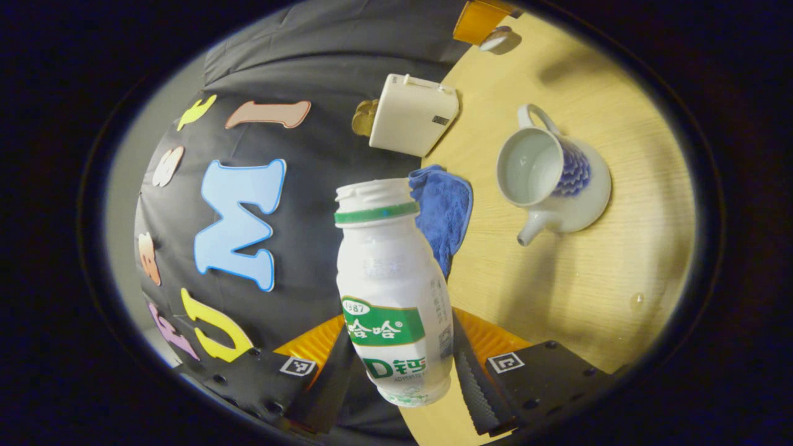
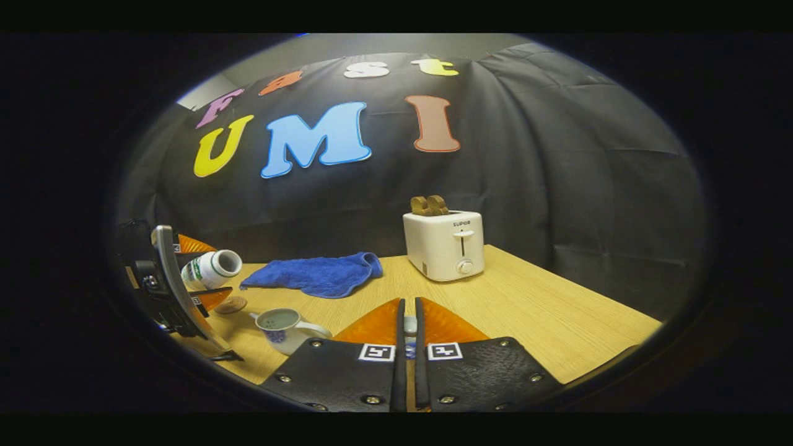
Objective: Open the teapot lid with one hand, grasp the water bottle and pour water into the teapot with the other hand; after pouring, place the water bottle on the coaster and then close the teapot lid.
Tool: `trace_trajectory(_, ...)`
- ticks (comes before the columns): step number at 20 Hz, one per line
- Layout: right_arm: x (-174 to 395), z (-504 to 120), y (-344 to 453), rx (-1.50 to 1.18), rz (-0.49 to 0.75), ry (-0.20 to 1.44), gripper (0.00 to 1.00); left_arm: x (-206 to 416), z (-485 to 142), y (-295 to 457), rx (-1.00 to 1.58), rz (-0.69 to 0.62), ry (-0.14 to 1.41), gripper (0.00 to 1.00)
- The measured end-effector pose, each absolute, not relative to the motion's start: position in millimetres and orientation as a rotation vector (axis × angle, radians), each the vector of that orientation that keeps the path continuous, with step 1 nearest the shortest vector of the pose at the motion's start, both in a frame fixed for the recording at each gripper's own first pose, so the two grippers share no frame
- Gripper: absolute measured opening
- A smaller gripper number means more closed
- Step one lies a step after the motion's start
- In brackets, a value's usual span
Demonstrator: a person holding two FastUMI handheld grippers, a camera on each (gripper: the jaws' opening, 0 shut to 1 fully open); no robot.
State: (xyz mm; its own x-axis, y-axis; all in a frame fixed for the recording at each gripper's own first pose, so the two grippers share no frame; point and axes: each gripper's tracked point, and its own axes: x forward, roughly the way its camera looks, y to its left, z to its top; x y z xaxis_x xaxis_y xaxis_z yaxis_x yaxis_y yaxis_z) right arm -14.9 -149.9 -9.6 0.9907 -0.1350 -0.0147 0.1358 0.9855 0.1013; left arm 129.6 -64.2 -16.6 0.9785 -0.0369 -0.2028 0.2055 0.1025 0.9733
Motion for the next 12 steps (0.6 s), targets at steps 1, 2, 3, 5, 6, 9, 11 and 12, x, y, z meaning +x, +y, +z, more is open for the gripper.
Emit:
trace_trajectory(1,-15.2,-9.0,-150.4,0.103,-0.137,0.006,0.05,130.5,-16.5,-65.2,1.475,-0.184,0.14,0.86)
trace_trajectory(2,-15.8,-9.0,-150.5,0.104,-0.138,0.005,0.05,132.7,-17.3,-64.3,1.493,-0.189,0.144,0.92)
trace_trajectory(3,-16.4,-8.3,-150.9,0.104,-0.139,0.004,0.05,133.3,-18.3,-64.8,1.513,-0.192,0.151,0.92)
trace_trajectory(5,-14.9,-9.4,-151.2,0.106,-0.14,0.005,0.05,132.3,-18.2,-64.9,1.56,-0.197,0.155,0.92)
trace_trajectory(6,-14.6,-10.0,-151.7,0.105,-0.142,0.008,0.05,132.7,-17.5,-65.2,1.583,-0.201,0.154,0.92)
trace_trajectory(9,-15.4,-10.7,-152.3,0.105,-0.146,0.011,0.05,132.3,-13.7,-65.9,1.638,-0.201,0.151,0.92)
trace_trajectory(11,-14.7,-11.2,-154.2,0.105,-0.151,0.01,0.05,132.2,-11.2,-68.0,1.672,-0.202,0.148,0.92)
trace_trajectory(12,-15.0,-11.6,-154.8,0.105,-0.153,0.01,0.05,132.1,-10.0,-69.1,1.691,-0.201,0.144,0.92)
